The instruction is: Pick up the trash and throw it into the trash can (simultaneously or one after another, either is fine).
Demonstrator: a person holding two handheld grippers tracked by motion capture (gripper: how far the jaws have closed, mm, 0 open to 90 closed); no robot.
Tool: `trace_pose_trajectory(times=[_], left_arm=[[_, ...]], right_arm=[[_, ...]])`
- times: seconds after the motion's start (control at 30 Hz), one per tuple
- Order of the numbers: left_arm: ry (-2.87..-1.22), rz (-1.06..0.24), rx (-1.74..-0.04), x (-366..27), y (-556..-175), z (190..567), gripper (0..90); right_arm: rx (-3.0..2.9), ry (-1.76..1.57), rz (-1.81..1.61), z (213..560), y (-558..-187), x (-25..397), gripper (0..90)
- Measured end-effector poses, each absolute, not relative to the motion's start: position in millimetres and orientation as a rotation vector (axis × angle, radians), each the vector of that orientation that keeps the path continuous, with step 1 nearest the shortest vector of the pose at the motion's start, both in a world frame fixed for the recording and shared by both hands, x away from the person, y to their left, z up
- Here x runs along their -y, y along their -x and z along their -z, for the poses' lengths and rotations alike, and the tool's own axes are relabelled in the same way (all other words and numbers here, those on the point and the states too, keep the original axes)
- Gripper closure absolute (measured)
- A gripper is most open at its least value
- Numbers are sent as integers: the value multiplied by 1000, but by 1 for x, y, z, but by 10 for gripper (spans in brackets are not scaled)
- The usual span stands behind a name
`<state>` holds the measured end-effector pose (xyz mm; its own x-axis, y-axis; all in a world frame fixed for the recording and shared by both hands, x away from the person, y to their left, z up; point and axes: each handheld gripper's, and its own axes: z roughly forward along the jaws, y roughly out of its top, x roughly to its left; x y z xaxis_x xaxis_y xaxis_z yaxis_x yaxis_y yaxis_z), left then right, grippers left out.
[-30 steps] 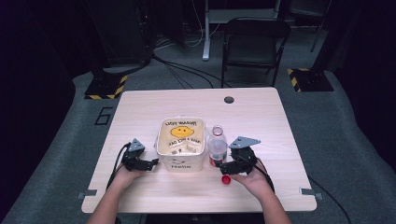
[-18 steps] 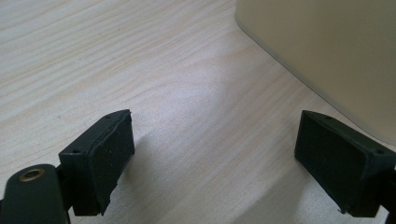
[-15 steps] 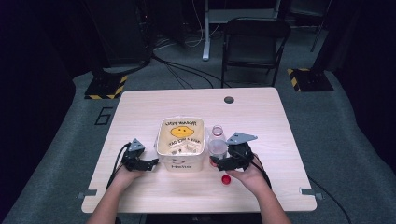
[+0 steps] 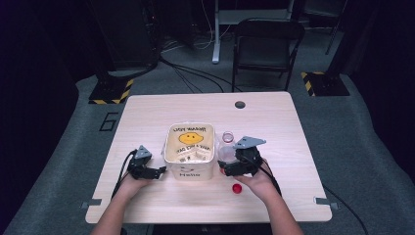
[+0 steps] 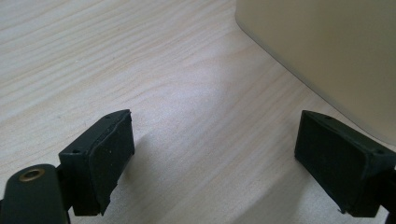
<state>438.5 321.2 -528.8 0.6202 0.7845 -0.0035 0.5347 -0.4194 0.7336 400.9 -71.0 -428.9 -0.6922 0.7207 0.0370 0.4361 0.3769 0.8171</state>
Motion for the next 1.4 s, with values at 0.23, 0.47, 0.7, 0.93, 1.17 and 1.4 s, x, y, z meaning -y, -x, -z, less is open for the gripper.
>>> trace_pose_trajectory(times=[0.23, 0.47, 0.7, 0.93, 1.17, 1.4], left_arm=[[-2124, -446, -1031, -321, -438, 529, 118], [-2124, -445, -1031, -321, -439, 529, 118], [-2124, -445, -1031, -321, -438, 529, 118], [-2124, -446, -1031, -321, -439, 529, 118], [-2125, -446, -1031, -321, -439, 529, 118], [-2126, -441, -1037, -321, -438, 529, 118]], right_arm=[[-2334, -1000, -1231, 429, -401, 70, 223], [-2340, -996, -1236, 428, -402, 72, 261], [-2347, -972, -1232, 425, -398, 74, 264], [-2326, -956, -1239, 414, -395, 78, 264], [-2322, -954, -1227, 404, -394, 79, 265], [-2313, -931, -1227, 392, -393, 82, 266]])
